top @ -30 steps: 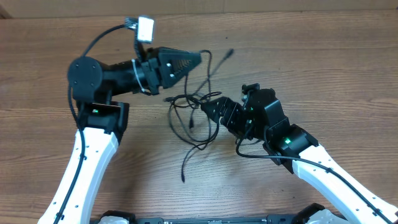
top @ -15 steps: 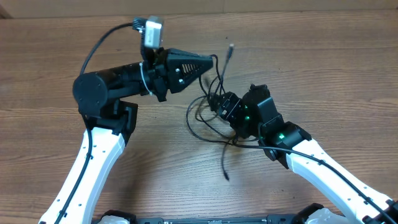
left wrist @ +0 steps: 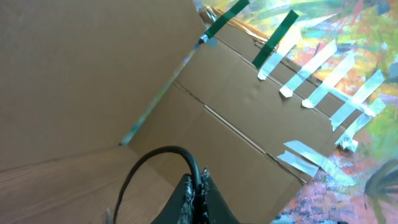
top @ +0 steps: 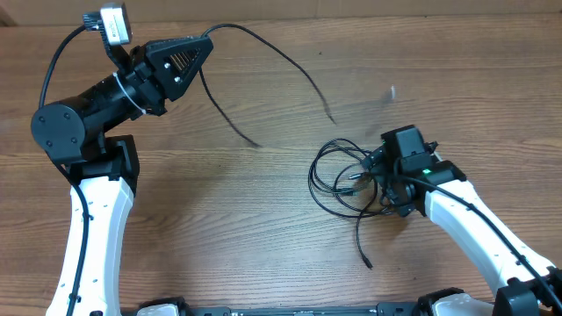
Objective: Untangle cables
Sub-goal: 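Carry the separated cable far left with the left gripper and lay it down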
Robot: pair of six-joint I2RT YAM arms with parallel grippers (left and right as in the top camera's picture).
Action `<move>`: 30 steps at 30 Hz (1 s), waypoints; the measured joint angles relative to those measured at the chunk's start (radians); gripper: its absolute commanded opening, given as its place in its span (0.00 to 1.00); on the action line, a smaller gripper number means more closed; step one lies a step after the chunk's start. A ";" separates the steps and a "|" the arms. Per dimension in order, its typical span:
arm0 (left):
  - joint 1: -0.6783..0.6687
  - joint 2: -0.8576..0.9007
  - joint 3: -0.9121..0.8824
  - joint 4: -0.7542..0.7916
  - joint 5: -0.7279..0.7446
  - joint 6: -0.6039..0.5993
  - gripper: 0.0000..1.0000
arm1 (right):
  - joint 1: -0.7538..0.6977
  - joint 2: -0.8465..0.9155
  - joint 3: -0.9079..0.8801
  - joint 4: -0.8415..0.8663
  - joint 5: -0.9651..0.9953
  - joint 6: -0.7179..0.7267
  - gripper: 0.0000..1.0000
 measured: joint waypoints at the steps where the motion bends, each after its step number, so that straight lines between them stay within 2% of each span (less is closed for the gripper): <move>1: 0.002 0.000 0.000 -0.001 0.007 0.001 0.04 | -0.008 0.000 0.000 0.000 0.003 -0.009 1.00; 4: 0.003 -0.003 0.003 -0.047 0.031 0.023 0.04 | -0.025 0.000 0.000 -0.002 0.004 -0.058 1.00; 6: 0.003 -0.006 0.007 -0.142 0.041 0.065 0.04 | -0.026 0.000 0.000 -0.003 0.001 -0.085 1.00; 10: 0.003 -0.009 0.016 -0.457 0.034 0.190 0.04 | -0.026 0.000 0.000 -0.008 -0.002 -0.109 1.00; 13: 0.003 -0.009 0.016 -0.616 -0.003 0.274 0.04 | -0.026 0.000 0.000 -0.011 -0.003 -0.119 1.00; 22: 0.003 -0.009 0.048 -1.028 -0.241 0.517 0.04 | -0.026 0.000 0.000 -0.017 -0.004 -0.127 1.00; 28: 0.003 -0.009 0.269 -1.515 -0.477 0.711 0.04 | -0.026 0.000 0.000 -0.018 -0.004 -0.127 1.00; 30: 0.002 -0.010 0.366 -1.635 -0.565 0.765 0.04 | -0.026 0.000 0.000 -0.017 -0.003 -0.127 1.00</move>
